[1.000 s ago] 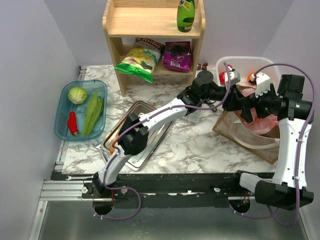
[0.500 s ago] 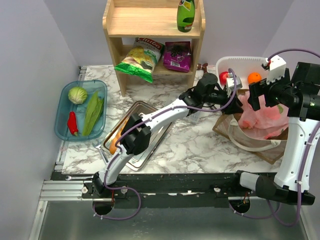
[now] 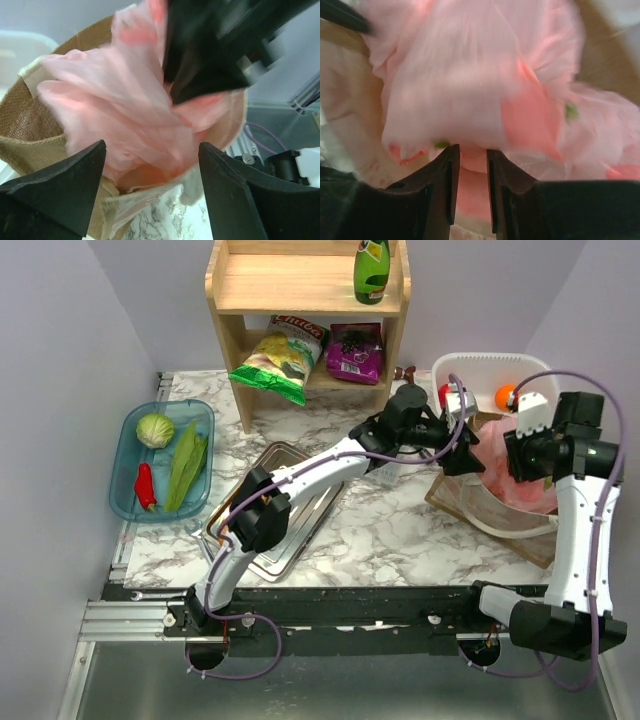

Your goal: Untie the knot of the grocery bags and take out the mixed food

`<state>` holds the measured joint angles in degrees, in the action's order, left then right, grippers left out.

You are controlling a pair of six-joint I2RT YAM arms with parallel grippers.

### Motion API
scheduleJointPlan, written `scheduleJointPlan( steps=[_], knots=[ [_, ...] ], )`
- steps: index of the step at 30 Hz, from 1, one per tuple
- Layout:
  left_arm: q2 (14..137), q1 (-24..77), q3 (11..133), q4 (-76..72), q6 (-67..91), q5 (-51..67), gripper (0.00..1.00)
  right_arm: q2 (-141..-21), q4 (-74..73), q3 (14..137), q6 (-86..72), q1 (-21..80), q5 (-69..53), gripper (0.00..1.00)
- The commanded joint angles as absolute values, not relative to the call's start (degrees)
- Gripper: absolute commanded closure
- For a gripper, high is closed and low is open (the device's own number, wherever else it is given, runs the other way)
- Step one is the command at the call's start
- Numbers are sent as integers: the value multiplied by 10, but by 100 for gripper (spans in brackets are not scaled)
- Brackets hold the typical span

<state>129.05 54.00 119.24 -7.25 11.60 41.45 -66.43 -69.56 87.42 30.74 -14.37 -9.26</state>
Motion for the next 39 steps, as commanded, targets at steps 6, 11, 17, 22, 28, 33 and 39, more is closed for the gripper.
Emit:
scheduleJointPlan(
  steps=[6, 11, 17, 22, 28, 33, 39],
  knots=[
    [1089, 525, 1067, -166, 141, 456, 17, -691, -519, 650, 298, -146, -28, 67],
    [997, 495, 976, -165, 159, 463, 12, -733, -551, 643, 307, -149, -97, 62],
    [920, 446, 917, -87, 111, 472, 10, -706, -619, 700, 314, -149, -187, 56],
    [872, 391, 901, 5, 61, 499, 8, -695, -667, 832, 305, -149, -201, 43],
    [818, 333, 922, 191, -18, 490, 2, -699, -645, 961, 268, -150, -204, 9],
    [823, 254, 1020, 395, -15, 489, 2, -749, -604, 1042, 208, -149, -309, 0],
    [811, 178, 1119, 673, -107, 344, 1, -795, -495, 1047, 97, -139, -441, 0]
  ],
)
